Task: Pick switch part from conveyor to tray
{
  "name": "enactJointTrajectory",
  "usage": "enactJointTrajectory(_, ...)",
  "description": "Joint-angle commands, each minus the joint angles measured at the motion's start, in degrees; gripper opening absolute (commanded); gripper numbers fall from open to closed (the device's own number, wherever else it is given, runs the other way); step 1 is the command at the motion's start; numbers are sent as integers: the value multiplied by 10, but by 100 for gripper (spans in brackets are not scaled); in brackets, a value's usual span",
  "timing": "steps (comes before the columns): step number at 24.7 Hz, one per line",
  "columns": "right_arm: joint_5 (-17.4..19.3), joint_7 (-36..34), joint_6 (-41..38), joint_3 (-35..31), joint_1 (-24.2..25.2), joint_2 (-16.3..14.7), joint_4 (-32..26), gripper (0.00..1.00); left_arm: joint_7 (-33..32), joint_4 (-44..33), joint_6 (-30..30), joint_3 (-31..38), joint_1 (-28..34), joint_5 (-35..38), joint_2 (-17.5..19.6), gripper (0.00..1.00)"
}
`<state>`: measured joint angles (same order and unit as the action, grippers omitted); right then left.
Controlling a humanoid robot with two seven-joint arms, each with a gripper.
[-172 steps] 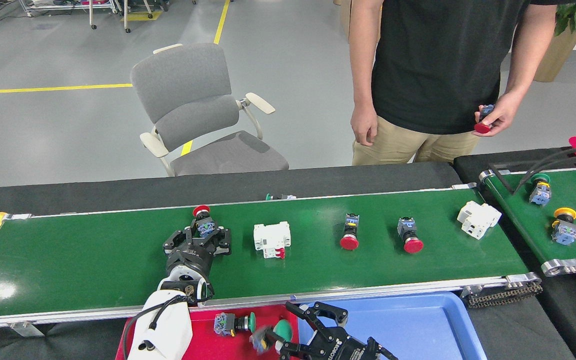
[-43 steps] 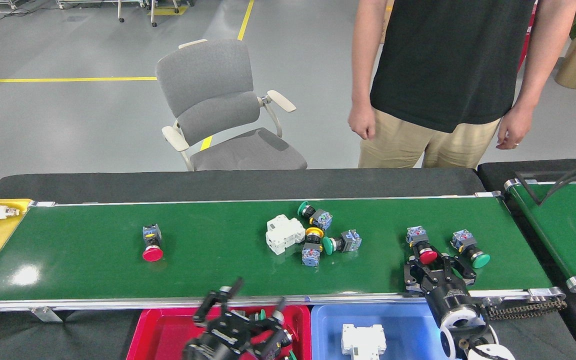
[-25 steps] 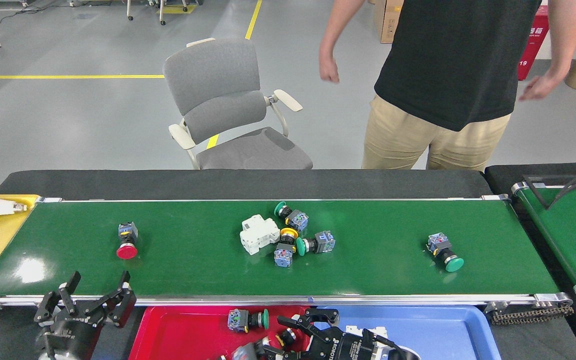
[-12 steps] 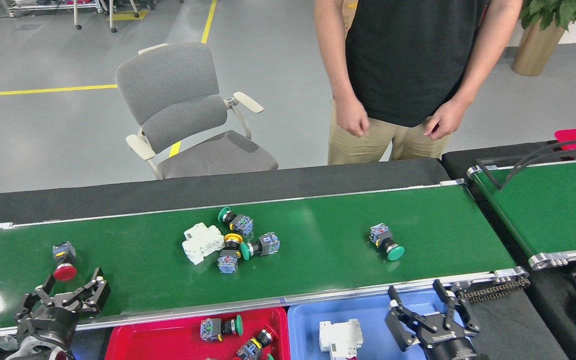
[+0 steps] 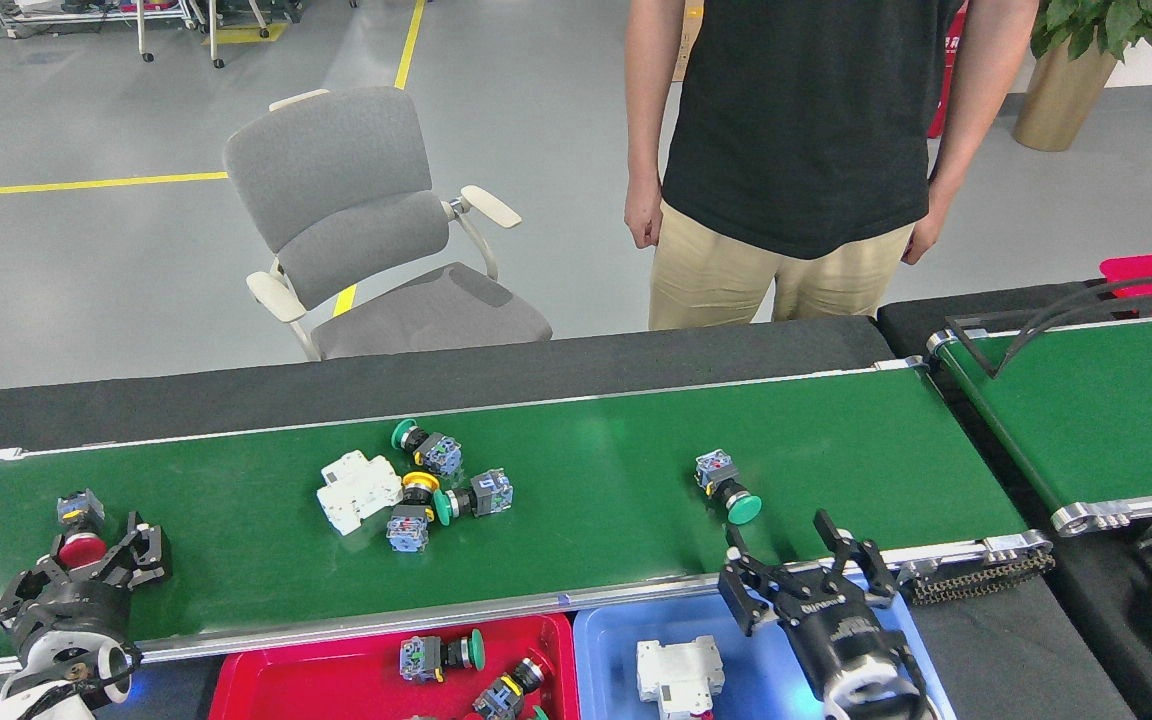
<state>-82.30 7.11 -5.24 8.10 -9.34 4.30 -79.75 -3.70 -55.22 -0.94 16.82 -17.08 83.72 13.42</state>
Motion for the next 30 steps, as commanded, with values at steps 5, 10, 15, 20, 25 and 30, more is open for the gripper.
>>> enactJointTrajectory(5,-1,5,87,75,-76,-3,98,85,37,-17,5,-38,-5,-4,-4,17)
enactJointTrajectory(10,-1,5,95,81,-73,-10,103,19,36,-175,168,-56,69,-2,-30,25)
enactJointTrajectory(15,3,2,87,82,-73,-20,92,11,35,-377,430,-41,246,-4,-44,48)
enactJointTrajectory(20,6,-6,-54,84,-38,-40,9,12,36,-422,459,-48,325,-3,-95,100)
enactJointTrajectory(25,21,-33,-360,84,7,-59,-65,35,36,-432,456,-28,330,-2,-134,100)
enactJointTrajectory(30,17,-32,-390,137,6,-37,-60,100,36,-431,231,13,325,2,-132,100)
